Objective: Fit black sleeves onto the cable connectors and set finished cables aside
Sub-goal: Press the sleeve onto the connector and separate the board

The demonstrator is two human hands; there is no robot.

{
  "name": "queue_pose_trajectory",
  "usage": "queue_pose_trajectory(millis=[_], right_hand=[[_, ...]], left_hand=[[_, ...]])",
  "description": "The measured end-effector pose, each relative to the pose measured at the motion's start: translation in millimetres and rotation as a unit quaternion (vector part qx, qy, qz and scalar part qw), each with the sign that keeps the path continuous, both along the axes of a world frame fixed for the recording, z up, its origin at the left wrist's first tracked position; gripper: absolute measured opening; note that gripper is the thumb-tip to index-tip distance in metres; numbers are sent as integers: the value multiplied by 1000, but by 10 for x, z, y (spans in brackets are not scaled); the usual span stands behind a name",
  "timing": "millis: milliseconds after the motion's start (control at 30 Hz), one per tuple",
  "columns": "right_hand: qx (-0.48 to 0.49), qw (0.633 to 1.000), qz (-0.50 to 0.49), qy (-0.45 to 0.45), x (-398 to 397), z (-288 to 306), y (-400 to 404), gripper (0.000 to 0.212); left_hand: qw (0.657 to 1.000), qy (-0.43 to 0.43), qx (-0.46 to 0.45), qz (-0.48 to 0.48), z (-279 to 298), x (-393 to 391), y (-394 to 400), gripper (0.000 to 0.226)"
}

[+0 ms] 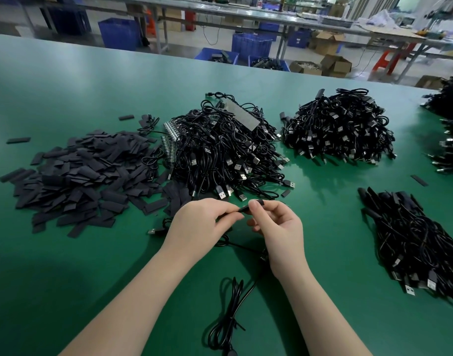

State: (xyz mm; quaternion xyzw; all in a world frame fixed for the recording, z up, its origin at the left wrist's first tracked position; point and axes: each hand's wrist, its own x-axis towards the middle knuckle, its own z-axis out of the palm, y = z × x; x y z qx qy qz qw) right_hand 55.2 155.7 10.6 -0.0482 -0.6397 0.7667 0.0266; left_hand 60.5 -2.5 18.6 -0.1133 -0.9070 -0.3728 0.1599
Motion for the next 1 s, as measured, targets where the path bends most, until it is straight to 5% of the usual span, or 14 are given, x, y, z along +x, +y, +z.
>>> queue_pose_trajectory(millis=[800, 1000], right_hand=[[-10, 1000, 18, 16, 16, 6, 0, 3], [-33, 999, 24, 13, -6, 2, -8, 4]], left_hand=[[995, 85, -51, 7, 1, 25, 13, 22], [998, 62, -4, -7, 19, 16, 47, 20]])
